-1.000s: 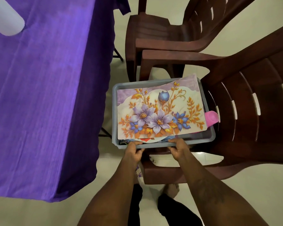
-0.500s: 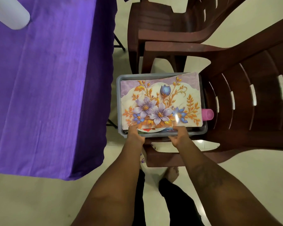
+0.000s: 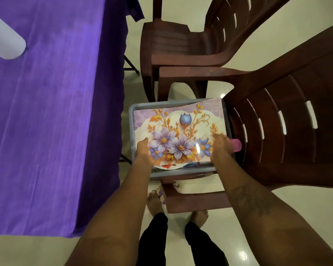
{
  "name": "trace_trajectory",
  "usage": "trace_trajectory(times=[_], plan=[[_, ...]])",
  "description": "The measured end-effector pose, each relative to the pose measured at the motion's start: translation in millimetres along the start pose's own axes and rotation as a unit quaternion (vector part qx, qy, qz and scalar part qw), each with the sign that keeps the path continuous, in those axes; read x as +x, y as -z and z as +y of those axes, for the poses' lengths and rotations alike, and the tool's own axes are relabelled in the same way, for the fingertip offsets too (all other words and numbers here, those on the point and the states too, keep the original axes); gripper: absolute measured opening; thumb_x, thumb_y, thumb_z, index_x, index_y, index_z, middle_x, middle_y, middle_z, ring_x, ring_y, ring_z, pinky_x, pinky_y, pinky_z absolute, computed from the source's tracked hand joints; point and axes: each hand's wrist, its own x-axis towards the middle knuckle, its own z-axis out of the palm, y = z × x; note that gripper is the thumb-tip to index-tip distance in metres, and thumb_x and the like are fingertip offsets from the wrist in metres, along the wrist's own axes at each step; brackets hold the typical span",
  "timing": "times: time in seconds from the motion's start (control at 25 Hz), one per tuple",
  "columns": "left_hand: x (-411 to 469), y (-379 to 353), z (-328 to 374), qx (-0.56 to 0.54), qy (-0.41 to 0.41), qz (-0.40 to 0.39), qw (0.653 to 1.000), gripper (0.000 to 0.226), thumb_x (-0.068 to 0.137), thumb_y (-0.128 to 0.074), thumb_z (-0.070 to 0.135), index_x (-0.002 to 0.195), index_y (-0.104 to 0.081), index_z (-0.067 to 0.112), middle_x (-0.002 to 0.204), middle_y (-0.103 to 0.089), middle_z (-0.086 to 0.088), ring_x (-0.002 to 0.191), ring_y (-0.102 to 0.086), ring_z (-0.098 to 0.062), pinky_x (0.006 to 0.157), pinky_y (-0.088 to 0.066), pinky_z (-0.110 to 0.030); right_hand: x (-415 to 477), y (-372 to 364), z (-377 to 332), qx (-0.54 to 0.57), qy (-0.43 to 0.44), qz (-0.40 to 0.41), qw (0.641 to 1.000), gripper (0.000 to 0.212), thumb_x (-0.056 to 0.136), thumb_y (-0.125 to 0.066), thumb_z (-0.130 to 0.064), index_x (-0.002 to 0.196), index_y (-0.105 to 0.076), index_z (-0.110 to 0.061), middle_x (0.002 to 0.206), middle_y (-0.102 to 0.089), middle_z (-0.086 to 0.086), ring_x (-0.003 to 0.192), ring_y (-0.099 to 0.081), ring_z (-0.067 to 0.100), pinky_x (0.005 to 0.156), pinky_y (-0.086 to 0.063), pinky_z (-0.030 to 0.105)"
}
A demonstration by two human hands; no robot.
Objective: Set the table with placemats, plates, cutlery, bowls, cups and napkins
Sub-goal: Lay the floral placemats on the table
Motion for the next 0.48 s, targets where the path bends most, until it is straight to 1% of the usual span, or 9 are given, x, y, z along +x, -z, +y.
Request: trace_trajectory(times=[0.04,0.08,0.12,0.16,0.2,0.24,0.28,0.36,0.48], plan=[[33.0,7.3,-3.2,0.044,-0.023,0.010,0.999,0.061,0.081,-0.068,0.054,0.125,-0.067,0.011,0.112,-0.070,-0.022,0.079,-0.063,-0.029,0.093,-0.055,-0.048,10.2,-0.4,-1.6,-0.031,0.052,0.026,0.998,0.031,0.094,-0.071,-0.016,0.124,-0.068,-0.010,0.117,-0.071,0.009,0.098,-0.069,0.019,0.068,-0.056,0.020],[71.1,14.2,-11.7,0.080,-0.043,0.035,0.995,0.071,0.068,-0.075,0.056,0.125,-0.067,0.014,0.120,-0.071,-0.018,0.084,-0.067,-0.030,0.088,-0.059,-0.049,20.3,-1.0,-1.9,-0.068,0.103,0.040,0.991,0.039,0.094,-0.071,-0.012,0.132,-0.065,-0.011,0.126,-0.069,0.007,0.105,-0.067,0.017,0.067,-0.052,0.009],[85.1,19.2,-13.8,0.108,-0.052,0.057,0.991,0.074,0.060,-0.080,0.054,0.122,-0.068,0.015,0.118,-0.073,-0.015,0.088,-0.070,-0.030,0.085,-0.061,-0.050,26.6,-1.8,-2.9,-0.115,0.147,0.050,0.981,0.044,0.095,-0.069,-0.011,0.138,-0.061,-0.010,0.130,-0.067,0.006,0.110,-0.066,0.017,0.064,-0.047,0.002],[83.3,18.5,-12.9,0.143,-0.068,0.093,0.983,0.070,0.060,-0.082,0.048,0.118,-0.067,0.013,0.111,-0.074,-0.011,0.089,-0.071,-0.028,0.083,-0.062,-0.049,33.0,-1.5,-1.6,-0.159,0.184,0.062,0.968,0.047,0.096,-0.068,-0.012,0.142,-0.058,-0.010,0.132,-0.066,0.008,0.114,-0.067,0.020,0.065,-0.047,0.002],[54.2,10.5,-3.4,0.180,-0.096,0.115,0.972,0.059,0.067,-0.081,0.040,0.116,-0.066,0.012,0.107,-0.074,-0.006,0.089,-0.070,-0.027,0.084,-0.062,-0.044,39.8,-3.4,0.3,-0.188,0.206,0.067,0.958,0.050,0.096,-0.067,-0.014,0.145,-0.056,-0.011,0.133,-0.066,0.010,0.116,-0.068,0.023,0.072,-0.053,0.011],[46.4,5.1,-0.3,0.212,-0.114,0.139,0.961,0.049,0.074,-0.078,0.031,0.116,-0.065,0.010,0.108,-0.072,-0.003,0.091,-0.069,-0.026,0.084,-0.060,-0.038,47.0,-4.9,3.2,-0.204,0.213,0.069,0.953,0.052,0.095,-0.068,-0.015,0.145,-0.055,-0.012,0.133,-0.067,0.011,0.116,-0.069,0.026,0.079,-0.059,0.024],[43.9,1.3,-0.1,0.236,-0.133,0.161,0.949,0.043,0.079,-0.074,0.025,0.118,-0.064,0.009,0.110,-0.070,-0.002,0.093,-0.068,-0.027,0.083,-0.057,-0.035,50.1,-7.1,5.4,-0.219,0.217,0.068,0.949,0.053,0.094,-0.069,-0.016,0.144,-0.055,-0.011,0.131,-0.068,0.012,0.115,-0.070,0.028,0.084,-0.061,0.033],[47.2,-1.3,-3.7,0.270,-0.134,0.182,0.936,0.046,0.075,-0.069,0.027,0.116,-0.066,0.007,0.111,-0.072,-0.006,0.096,-0.071,-0.028,0.082,-0.059,-0.034,52.2,-10.3,6.0,-0.260,0.219,0.063,0.938,0.053,0.092,-0.073,-0.019,0.141,-0.057,-0.009,0.128,-0.070,0.013,0.113,-0.071,0.029,0.087,-0.061,0.040],[68.8,2.2,-14.8,0.351,-0.104,0.163,0.916,0.046,0.064,-0.064,0.036,0.104,-0.070,0.014,0.096,-0.077,-0.001,0.088,-0.074,-0.023,0.080,-0.063,-0.037,53.9,-8.8,1.4,-0.293,0.201,0.058,0.933,0.055,0.092,-0.074,-0.024,0.141,-0.055,-0.007,0.128,-0.068,0.015,0.114,-0.069,0.032,0.085,-0.060,0.040]])
